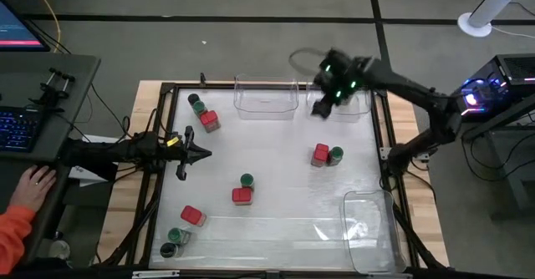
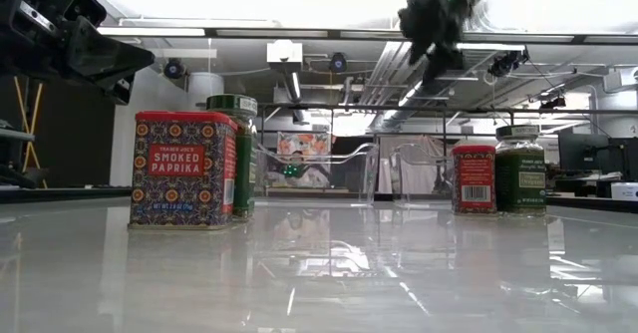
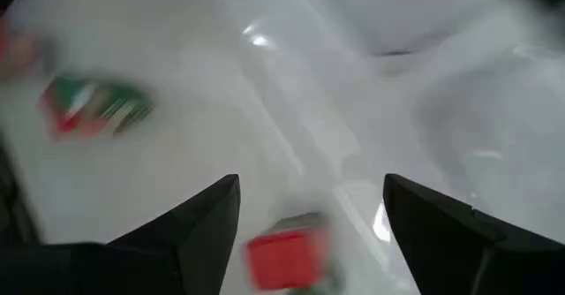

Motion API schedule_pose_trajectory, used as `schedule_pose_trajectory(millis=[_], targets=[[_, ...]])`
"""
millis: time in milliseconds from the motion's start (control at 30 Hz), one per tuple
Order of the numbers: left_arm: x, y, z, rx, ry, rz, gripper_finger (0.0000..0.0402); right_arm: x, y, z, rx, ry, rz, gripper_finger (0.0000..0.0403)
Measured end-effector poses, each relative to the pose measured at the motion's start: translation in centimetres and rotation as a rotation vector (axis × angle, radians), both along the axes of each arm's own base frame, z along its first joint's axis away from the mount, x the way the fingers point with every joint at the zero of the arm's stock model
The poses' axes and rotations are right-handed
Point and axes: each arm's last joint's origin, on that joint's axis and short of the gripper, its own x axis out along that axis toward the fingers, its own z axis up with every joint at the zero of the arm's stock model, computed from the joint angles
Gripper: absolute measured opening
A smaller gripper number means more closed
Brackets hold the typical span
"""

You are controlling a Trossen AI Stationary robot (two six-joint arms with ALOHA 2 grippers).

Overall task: Sort spices by type
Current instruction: Put the black seasoning bottle into the top right transparent bin

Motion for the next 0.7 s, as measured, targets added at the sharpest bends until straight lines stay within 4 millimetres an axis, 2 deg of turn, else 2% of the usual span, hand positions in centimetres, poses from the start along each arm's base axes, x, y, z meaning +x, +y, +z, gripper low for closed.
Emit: schedule_pose_trajectory(millis=[100,200,333,467,533,700], targets=[[0.0,0.0,0.0,0.001,0.0,0.0,0.0,1.5,3.3,0.4,0.009,-0.01,0.098,0.0275],[0.0,0.1,0.1,0.185,-0.009,0.034,0.0,2.1,5.3,0.7,0.03,-0.004,0.125,0.0275],[0.0,0.2,0.3,0.325,-0.023,0.063,0.0,2.4,6.7,0.9,0.067,0.006,0.107,0.0275],[0.0,0.2,0.4,0.328,-0.034,0.063,0.0,2.6,7.0,1.0,0.088,-0.002,0.075,0.0275],[0.0,0.2,1.1,0.186,-0.109,0.065,0.0,2.6,7.0,1.0,0.095,-0.005,0.058,0.0275],[-1.1,0.8,5.1,-0.427,-0.586,0.185,0.0,2.9,6.9,1.2,0.079,-0.031,0.0,0.0275]])
